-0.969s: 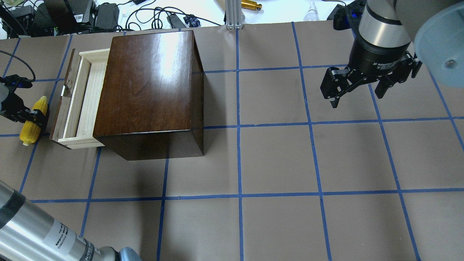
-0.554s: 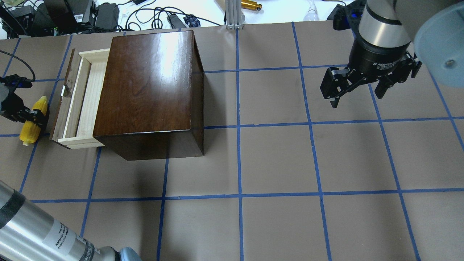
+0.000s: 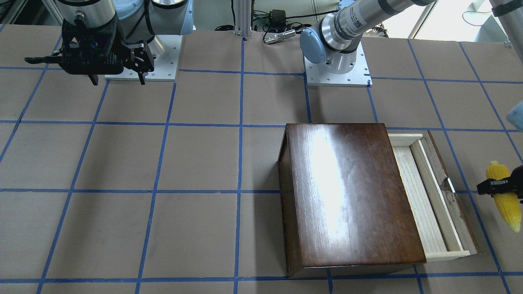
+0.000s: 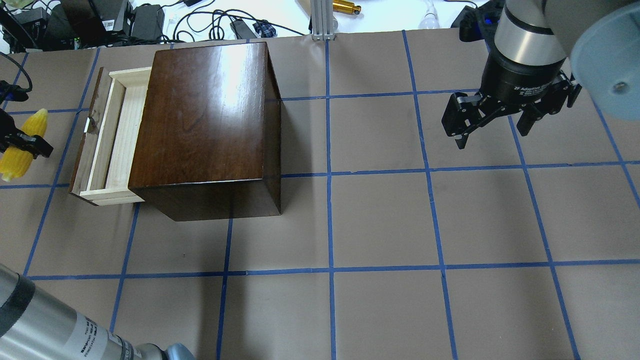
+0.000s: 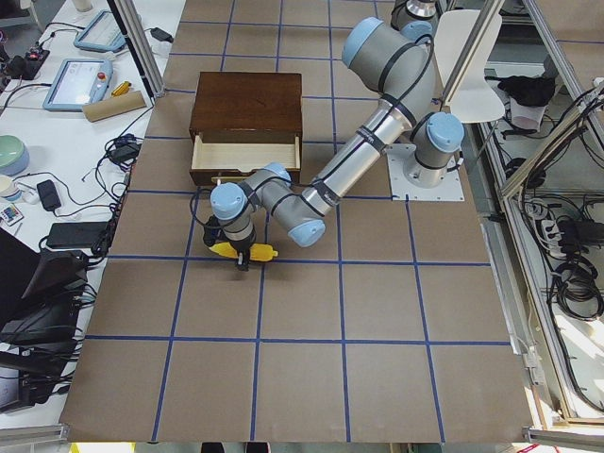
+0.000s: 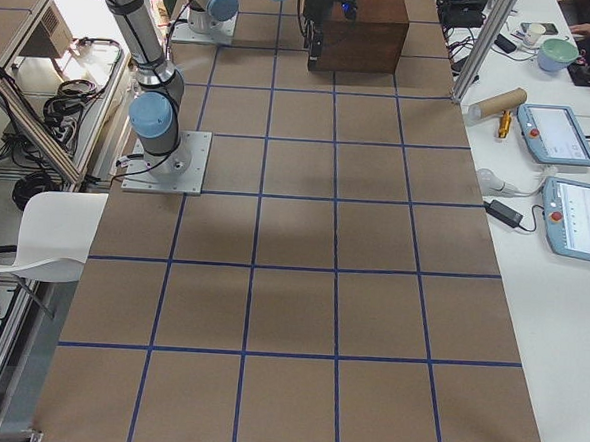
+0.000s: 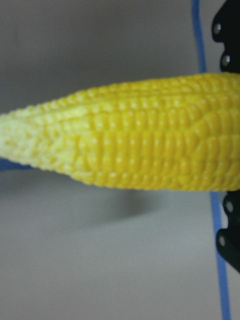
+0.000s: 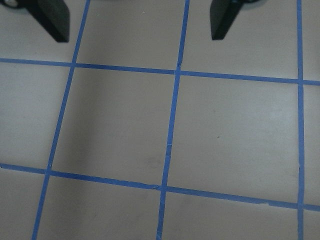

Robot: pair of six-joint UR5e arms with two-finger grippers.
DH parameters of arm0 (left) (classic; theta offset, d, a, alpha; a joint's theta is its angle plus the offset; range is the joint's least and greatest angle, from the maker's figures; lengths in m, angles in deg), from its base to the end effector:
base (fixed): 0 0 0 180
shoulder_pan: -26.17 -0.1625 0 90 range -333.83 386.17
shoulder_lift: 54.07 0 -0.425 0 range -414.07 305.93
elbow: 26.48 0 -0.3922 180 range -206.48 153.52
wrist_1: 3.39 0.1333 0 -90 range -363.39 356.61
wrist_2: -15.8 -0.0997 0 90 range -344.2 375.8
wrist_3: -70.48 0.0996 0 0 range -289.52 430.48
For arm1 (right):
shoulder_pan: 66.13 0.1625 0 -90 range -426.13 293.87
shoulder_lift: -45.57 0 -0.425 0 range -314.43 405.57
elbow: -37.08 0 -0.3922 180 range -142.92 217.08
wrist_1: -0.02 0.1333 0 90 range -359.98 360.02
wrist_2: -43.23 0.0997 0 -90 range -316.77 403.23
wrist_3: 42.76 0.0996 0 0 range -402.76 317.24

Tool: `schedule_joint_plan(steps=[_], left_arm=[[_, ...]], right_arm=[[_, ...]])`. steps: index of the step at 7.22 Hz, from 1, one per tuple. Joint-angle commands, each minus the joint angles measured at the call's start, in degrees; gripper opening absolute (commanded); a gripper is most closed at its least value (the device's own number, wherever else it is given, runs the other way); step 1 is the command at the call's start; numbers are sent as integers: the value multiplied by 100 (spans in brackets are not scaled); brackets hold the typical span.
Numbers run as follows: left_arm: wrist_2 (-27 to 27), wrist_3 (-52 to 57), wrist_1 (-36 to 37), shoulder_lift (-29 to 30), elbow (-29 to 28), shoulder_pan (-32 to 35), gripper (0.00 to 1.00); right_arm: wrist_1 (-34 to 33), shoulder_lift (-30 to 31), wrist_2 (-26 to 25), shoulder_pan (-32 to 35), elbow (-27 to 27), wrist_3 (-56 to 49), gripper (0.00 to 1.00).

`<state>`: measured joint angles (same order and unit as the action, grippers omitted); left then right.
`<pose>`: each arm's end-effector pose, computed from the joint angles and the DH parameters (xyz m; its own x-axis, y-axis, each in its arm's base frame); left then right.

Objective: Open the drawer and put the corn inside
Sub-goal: 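Lift the corn with the left gripper and carry it over the drawer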

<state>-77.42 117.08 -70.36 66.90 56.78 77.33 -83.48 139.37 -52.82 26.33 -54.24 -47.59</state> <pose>0.3232 -0.6050 0.2644 -0.9904 0.1362 -0.0234 0.1348 0.9893 0.0552 0.1423 -0.4505 0.4977 -0.9861 -0.1338 0.0989 -0.1263 0.9889 0.0787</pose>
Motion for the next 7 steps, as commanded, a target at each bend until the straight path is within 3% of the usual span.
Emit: schedule_joint_plan(steps=[1, 3, 7], left_arm=[[84, -264, -1199, -572, -458, 366, 0], [321, -589, -1757, -845, -680, 683, 0], [348, -2169, -1714, -1233, -145, 1737, 0]], right_arm=[[0, -2, -1, 0, 0, 0, 100], [0, -2, -1, 0, 0, 0, 100], [0, -2, 7, 0, 0, 0, 100]])
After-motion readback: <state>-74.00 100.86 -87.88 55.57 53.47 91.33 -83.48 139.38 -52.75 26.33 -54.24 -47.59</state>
